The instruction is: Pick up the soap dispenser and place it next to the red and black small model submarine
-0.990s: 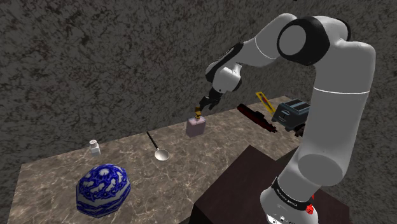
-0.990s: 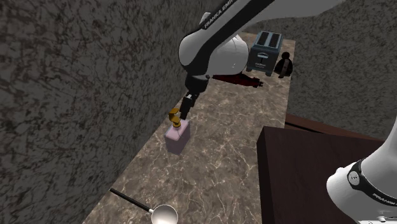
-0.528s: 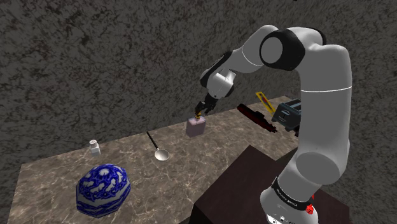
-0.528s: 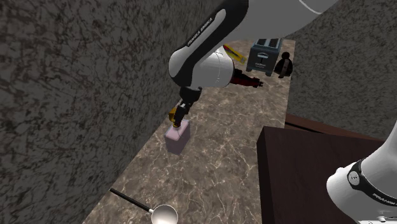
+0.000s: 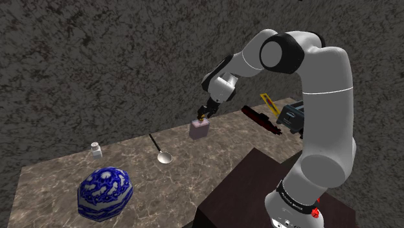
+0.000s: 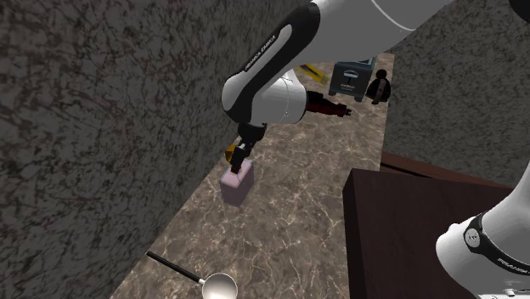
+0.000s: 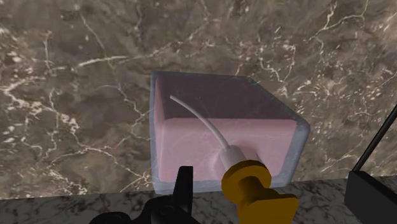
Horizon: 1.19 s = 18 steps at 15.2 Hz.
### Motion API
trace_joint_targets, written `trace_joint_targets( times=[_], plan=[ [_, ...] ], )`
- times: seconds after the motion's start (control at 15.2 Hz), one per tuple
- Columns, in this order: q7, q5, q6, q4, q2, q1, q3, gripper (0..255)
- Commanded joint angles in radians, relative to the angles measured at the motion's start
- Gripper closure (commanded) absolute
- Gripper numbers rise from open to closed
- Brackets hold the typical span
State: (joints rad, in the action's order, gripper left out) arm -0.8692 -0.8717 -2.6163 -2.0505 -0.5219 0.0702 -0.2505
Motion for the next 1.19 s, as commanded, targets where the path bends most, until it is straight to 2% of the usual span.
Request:
trace_joint_targets(
  times=[0.0,0.13,0.2,0.79,1.12],
  plan=[
    [0.000,0.000,0.000,0.000,0.000,0.000,0.000,0],
    [0.000,0.000,0.000,0.000,0.000,0.000,0.000,0],
    [0.000,0.000,0.000,0.000,0.000,0.000,0.000,255],
    [0.000,0.000,0.000,0.000,0.000,0.000,0.000,255],
    [0.050,0.052,0.033,-0.016,0.056,-0.023,-0.031,255]
  ],
)
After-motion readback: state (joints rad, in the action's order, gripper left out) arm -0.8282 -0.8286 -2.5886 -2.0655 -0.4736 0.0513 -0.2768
